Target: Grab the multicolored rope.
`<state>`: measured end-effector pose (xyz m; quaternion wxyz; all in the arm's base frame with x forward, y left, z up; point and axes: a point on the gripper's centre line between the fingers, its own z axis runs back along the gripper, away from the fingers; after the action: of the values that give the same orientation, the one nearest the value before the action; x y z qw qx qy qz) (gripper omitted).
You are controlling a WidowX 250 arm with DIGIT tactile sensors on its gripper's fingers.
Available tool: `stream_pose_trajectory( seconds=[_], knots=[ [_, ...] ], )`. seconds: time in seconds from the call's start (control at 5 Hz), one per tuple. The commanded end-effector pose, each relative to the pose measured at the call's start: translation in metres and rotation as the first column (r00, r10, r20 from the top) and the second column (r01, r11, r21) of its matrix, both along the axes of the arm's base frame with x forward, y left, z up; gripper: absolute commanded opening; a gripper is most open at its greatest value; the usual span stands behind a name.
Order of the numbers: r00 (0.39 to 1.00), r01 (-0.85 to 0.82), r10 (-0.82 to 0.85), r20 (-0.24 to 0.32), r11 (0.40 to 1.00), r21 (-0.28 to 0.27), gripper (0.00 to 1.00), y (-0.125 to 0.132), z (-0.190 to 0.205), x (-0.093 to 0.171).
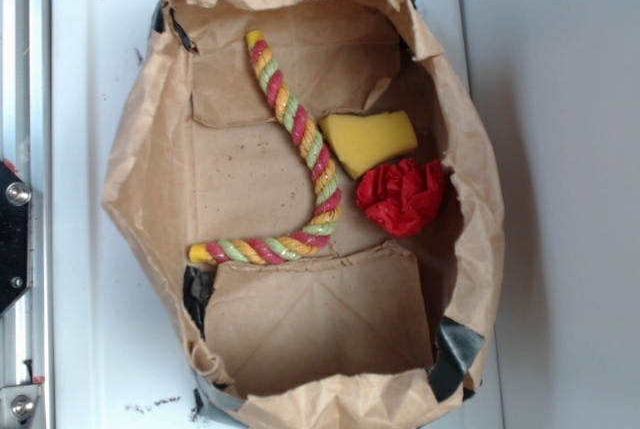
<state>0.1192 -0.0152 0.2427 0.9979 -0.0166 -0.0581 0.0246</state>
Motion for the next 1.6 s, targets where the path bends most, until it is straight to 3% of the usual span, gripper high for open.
stream_pose_trajectory(
  seconds=[0.0,0.2,0.6,0.8,1.0,1.4],
  knots=[
    [1.000,0.000,0.000,0.000,1.000,0.000,1.00,0.000,0.000,0.000],
    [0.997,-0.079,0.079,-0.016,0.997,0.013,1.00,0.013,-0.012,0.050],
    [0.980,-0.195,0.196,-0.036,0.980,0.034,1.00,0.045,-0.037,0.115],
    [0.973,-0.231,0.230,0.020,0.971,0.059,1.00,0.054,-0.056,0.139],
    [0.977,-0.204,0.202,0.062,0.979,0.013,1.00,0.058,-0.078,0.159],
    [0.984,-0.173,0.174,0.042,0.985,-0.023,1.00,0.050,-0.124,0.177]
  ],
)
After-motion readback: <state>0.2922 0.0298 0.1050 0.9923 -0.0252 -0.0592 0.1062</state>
